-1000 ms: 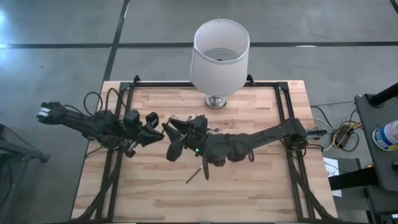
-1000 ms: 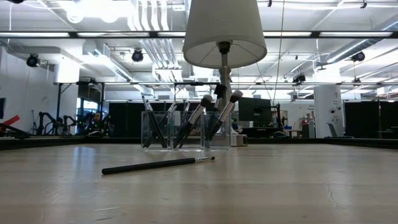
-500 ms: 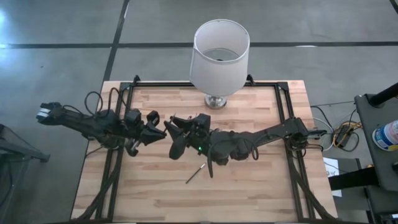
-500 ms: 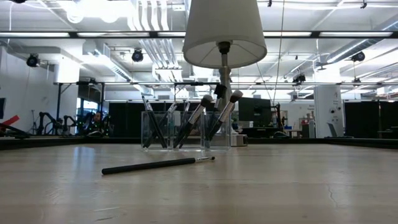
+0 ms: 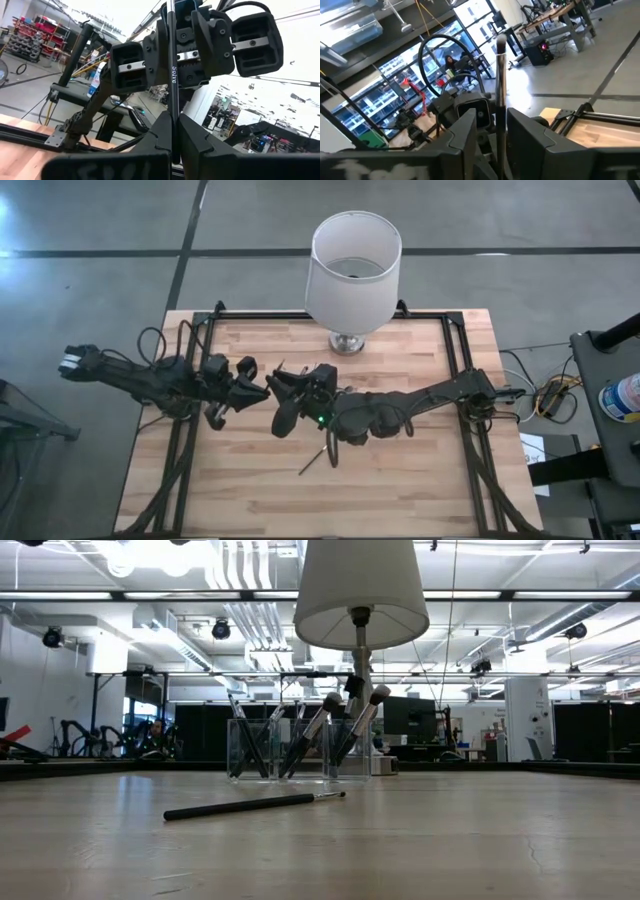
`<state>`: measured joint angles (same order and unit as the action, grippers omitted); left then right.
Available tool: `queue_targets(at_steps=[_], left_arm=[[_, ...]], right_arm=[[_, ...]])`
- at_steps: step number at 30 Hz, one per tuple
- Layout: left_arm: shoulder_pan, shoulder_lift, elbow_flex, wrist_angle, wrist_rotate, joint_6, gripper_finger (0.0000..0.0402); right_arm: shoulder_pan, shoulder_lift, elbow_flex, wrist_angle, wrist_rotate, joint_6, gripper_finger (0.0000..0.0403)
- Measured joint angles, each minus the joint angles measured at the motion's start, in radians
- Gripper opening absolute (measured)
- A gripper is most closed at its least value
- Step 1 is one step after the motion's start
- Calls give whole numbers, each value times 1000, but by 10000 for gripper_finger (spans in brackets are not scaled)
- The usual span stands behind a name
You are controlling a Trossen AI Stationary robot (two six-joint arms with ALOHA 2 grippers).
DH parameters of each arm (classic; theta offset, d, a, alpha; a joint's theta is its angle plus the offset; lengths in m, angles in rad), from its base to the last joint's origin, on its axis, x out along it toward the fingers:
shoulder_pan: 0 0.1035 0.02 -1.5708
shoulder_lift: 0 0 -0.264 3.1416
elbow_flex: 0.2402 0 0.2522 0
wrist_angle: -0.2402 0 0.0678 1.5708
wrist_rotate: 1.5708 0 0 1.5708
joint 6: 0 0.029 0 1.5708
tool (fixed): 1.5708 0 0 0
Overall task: Put items in baskets/containers
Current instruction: Put the eyeshadow brush into the transparent organizer
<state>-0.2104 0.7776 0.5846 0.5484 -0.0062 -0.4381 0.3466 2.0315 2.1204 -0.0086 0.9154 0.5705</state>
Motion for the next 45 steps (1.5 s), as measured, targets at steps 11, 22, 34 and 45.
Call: queue_targets(at_steps=[11,22,34,45], left_arm=[[6,16,0,2,-19,3,13],[6,14,-1,-238,-145,13,83],[-19,-63,-58,-656,-300,-31,162],[-19,-211,-184,-662,-306,-156,163]], right_arm=[[-2,0,0,-19,7,-2,44],[9,1,0,-181,164,-33,17],[32,0,-62,-701,375,378,16],[11,2,-333,-717,337,726,18]])
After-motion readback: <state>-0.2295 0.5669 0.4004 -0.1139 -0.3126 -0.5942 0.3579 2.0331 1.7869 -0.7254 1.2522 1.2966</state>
